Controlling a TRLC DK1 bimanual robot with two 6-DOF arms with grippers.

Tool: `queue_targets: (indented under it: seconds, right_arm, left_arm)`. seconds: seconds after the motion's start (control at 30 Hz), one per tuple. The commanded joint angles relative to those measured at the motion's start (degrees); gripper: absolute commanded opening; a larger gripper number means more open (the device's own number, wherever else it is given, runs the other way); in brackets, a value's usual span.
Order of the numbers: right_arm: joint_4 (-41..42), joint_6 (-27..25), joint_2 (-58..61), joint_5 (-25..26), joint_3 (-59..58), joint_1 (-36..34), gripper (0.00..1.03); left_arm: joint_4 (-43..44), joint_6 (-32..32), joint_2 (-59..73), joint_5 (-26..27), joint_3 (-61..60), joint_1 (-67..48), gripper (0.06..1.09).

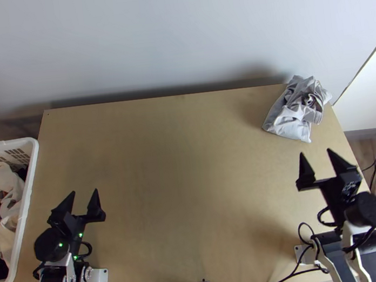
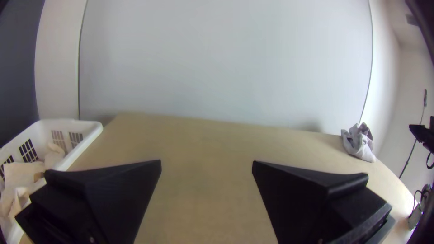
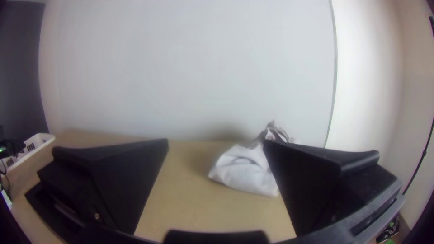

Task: Fold the t-shirt

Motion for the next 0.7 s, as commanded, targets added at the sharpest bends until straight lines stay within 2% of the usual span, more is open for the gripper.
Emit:
queue_targets:
  seconds: [0.0,0.1,0.33,0.53,0.67]
  right_arm:
    - [-1.60,-0.02,14.72,0.70,15.56,0.65,0.98]
    - [-2.57,0.07,20.70,1.93,23.39,0.65,0.98]
    - [-10.65,0.51,30.98,2.63,41.14,1.71,0.98]
    - [-15.49,2.53,37.22,2.90,48.87,5.05,0.98]
    - [-16.45,6.22,41.53,5.00,49.58,5.40,0.98]
  left_arm:
    - [-2.46,-1.59,13.30,1.30,12.35,6.30,1.03]
    - [-7.65,-3.35,19.80,0.77,20.88,6.91,1.04]
    - [-23.20,-7.04,31.41,-1.42,45.57,6.91,1.04]
    - [-34.72,-7.39,44.32,-4.41,68.34,6.91,1.04]
    - [-38.94,-7.21,56.10,-7.66,85.21,6.91,1.04]
